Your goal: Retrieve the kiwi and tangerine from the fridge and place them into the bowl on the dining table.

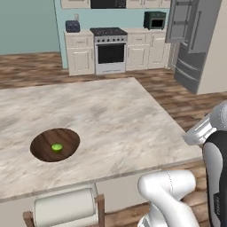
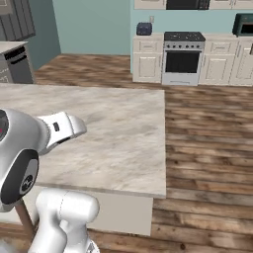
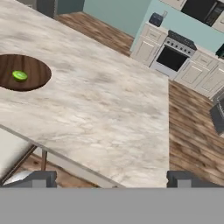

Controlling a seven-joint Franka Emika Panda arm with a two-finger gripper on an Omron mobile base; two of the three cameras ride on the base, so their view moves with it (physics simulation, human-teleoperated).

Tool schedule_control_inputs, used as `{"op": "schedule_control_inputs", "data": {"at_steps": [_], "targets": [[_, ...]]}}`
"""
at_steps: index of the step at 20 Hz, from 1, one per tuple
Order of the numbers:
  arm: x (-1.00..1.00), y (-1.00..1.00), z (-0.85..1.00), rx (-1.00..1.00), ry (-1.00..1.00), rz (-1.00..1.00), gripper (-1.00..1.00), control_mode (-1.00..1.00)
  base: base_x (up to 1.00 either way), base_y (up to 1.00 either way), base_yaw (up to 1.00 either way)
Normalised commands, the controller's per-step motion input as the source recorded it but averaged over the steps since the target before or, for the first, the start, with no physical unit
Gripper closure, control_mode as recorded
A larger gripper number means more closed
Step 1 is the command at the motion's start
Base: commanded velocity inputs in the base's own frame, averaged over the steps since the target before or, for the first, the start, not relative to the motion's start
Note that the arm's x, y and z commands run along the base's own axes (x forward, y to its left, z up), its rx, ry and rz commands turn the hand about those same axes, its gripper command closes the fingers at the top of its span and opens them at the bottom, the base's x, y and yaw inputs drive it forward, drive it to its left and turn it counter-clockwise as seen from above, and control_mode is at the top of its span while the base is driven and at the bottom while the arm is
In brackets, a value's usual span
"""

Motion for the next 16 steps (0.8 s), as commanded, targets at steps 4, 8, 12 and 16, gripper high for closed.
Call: {"op": "schedule_control_inputs", "data": {"at_steps": [4,8,12,16], "targets": [[0.0,0.0,0.0,0.0,0.0,0.0,-1.0,1.0,-0.91,-0.42,-0.11],[0.0,0.0,0.0,0.0,0.0,0.0,-1.0,1.0,-0.3,-0.7,-0.14],[0.0,0.0,0.0,0.0,0.0,0.0,-1.0,1.0,0.0,-0.98,-0.1],[0.0,0.0,0.0,0.0,0.0,0.0,-1.0,1.0,0.2,-1.0,-0.09]]}}
